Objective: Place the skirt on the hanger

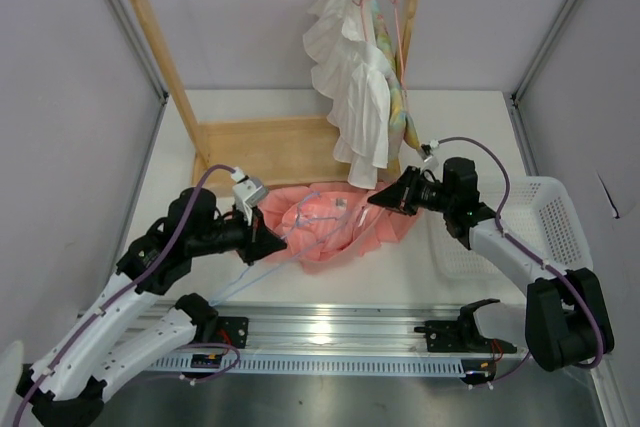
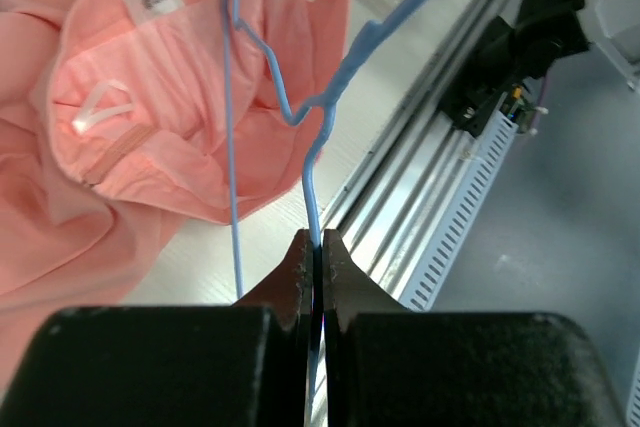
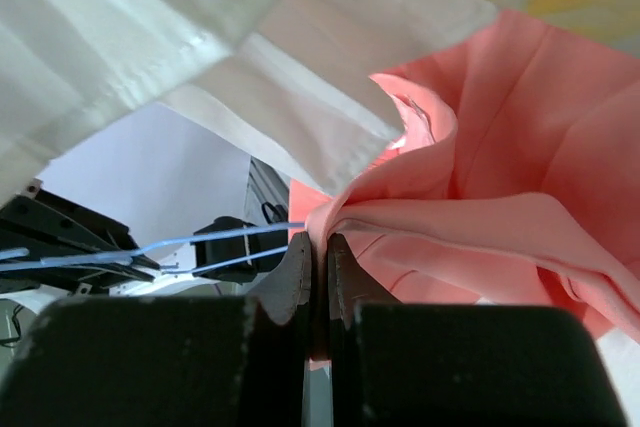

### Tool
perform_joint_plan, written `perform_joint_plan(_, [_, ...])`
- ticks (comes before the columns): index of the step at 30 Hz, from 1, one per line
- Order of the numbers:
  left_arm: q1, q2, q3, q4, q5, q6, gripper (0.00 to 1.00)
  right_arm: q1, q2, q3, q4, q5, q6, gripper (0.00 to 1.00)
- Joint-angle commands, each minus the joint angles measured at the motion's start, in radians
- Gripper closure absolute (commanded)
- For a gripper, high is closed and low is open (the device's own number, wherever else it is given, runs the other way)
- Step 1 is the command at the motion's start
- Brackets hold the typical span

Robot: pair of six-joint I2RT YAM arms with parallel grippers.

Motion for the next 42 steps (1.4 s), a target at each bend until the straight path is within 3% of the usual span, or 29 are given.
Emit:
perform_joint_plan(1, [-0.02, 0.017, 0.099, -0.051, -0.159, 0.012, 1.0, -0.006, -0.007, 0.004, -0.05, 0.035, -0.05, 1.0])
perform_joint_plan(15, [-0.037, 0.134, 0.081, -0.028, -0.056, 0.035, 1.0, 0.139, 0.062, -0.04, -0.032, 0.288, -0.054, 0.98])
perform_joint_plan(25, [-0.048, 0.092, 0.102, -0.097, -0.022, 0.057, 1.0, 0.114, 0.063, -0.034, -0.098, 0.305, -0.051, 1.0])
perform_joint_plan(31, [-0.072, 0.08, 0.174, -0.192, -0.119, 0.071, 1.0, 0.077, 0.033, -0.017, -0.113, 0.278, -0.029, 1.0])
perform_joint_plan(42, [-0.106, 0.069, 0.153, -0.138, -0.061, 0.042, 1.0, 0.056, 0.019, -0.002, -0.109, 0.239, -0.011, 1.0])
